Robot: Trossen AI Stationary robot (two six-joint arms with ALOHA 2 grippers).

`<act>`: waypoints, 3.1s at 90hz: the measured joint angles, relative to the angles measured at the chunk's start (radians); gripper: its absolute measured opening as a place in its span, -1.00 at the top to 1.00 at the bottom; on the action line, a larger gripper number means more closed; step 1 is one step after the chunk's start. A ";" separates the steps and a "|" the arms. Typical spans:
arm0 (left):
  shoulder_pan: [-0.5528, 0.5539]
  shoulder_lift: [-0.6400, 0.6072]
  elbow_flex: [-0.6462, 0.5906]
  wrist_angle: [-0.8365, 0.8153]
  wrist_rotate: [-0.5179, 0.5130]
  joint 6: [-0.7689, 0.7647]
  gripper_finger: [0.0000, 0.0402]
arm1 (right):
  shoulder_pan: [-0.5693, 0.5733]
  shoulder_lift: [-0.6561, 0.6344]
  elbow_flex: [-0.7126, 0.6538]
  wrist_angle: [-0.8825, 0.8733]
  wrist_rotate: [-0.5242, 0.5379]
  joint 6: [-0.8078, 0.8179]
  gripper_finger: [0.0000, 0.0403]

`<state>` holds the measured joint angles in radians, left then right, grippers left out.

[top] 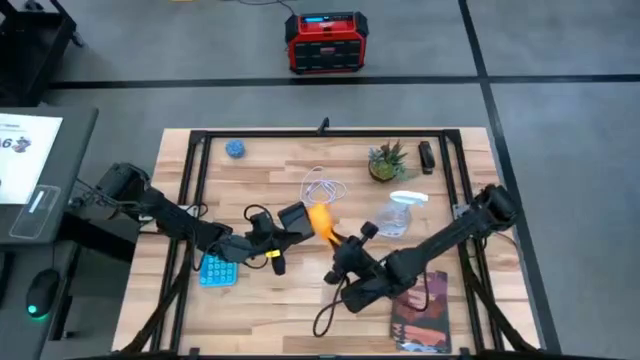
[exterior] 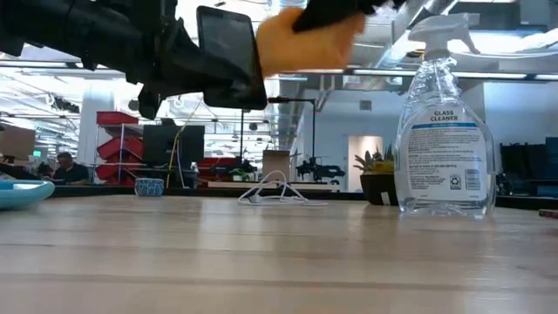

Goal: Apply microfiber cloth
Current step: Wipe the black cellphone using microfiber cloth

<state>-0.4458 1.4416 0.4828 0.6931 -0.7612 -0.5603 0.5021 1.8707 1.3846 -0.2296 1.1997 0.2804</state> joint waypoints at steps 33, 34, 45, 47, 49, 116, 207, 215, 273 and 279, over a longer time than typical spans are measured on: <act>0.000 0.000 0.000 0.000 0.029 0.003 0.94 | -0.130 0.000 0.000 0.341 -0.499 -0.522 0.90; 0.000 0.000 0.000 0.001 0.031 0.003 0.94 | -0.134 0.000 0.000 0.334 -0.516 -0.522 0.90; 0.001 0.000 0.000 0.005 0.064 0.003 0.94 | -0.153 0.000 0.000 0.223 -0.567 -0.470 0.90; 0.001 0.000 0.000 0.005 0.072 0.003 0.94 | -0.153 0.000 0.001 0.196 -0.558 -0.453 0.90; 0.001 0.000 0.000 0.005 0.079 0.003 0.94 | -0.153 -0.001 0.001 0.171 -0.541 -0.433 0.90; 0.009 -0.001 0.000 0.013 0.090 0.016 0.94 | -0.165 0.001 -0.001 0.397 -0.164 -0.435 0.90; 0.013 0.004 -0.002 0.009 0.127 0.027 0.94 | -0.116 0.097 0.002 0.213 -0.329 -0.452 0.90; 0.015 0.002 -0.001 0.019 0.124 0.026 0.94 | -0.113 0.095 0.002 0.228 -0.240 -0.430 0.90; 0.014 0.000 0.000 0.021 0.129 0.041 0.94 | -0.132 0.047 0.002 0.179 -0.411 -0.426 0.90; 0.014 0.000 0.000 0.031 0.127 0.041 0.94 | -0.121 0.047 0.003 0.142 -0.324 -0.399 0.90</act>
<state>-0.4313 1.4418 0.4832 0.7237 -0.6342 -0.5194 0.3812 1.9175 1.3874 -0.0873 0.8755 -0.1189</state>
